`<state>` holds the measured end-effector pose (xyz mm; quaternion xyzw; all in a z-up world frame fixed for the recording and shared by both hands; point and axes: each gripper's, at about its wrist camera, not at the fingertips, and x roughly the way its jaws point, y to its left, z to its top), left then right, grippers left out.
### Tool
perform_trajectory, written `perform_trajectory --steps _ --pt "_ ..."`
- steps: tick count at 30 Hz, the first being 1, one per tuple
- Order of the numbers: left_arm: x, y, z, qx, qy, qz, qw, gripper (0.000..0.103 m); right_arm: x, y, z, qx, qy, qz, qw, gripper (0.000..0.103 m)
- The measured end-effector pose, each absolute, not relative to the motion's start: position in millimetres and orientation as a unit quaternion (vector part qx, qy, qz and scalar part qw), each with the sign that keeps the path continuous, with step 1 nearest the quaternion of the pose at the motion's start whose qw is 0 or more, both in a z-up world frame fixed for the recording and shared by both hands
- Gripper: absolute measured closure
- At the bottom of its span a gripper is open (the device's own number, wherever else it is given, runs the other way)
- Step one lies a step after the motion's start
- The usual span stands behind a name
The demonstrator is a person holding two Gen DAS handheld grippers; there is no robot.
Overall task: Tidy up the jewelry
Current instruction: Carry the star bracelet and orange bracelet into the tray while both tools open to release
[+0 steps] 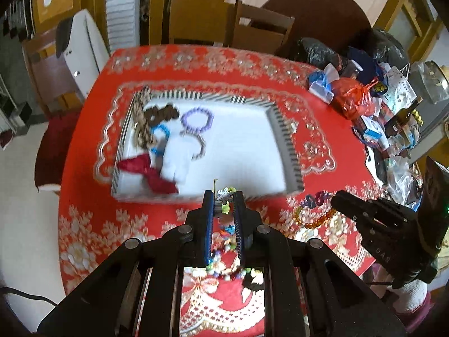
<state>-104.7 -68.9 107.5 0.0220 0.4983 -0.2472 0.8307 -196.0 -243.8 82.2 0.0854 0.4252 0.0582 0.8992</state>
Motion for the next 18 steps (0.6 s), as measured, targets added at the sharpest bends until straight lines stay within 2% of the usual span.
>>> perform_trajectory --steps 9,18 --pt "-77.7 -115.7 93.1 0.058 0.497 -0.254 0.828 0.091 -164.4 -260.9 85.7 0.076 0.430 0.041 0.899 0.094" --pt "-34.7 -123.4 35.4 0.058 0.541 -0.229 0.807 0.091 -109.6 -257.3 68.0 0.081 0.453 0.052 0.886 0.094"
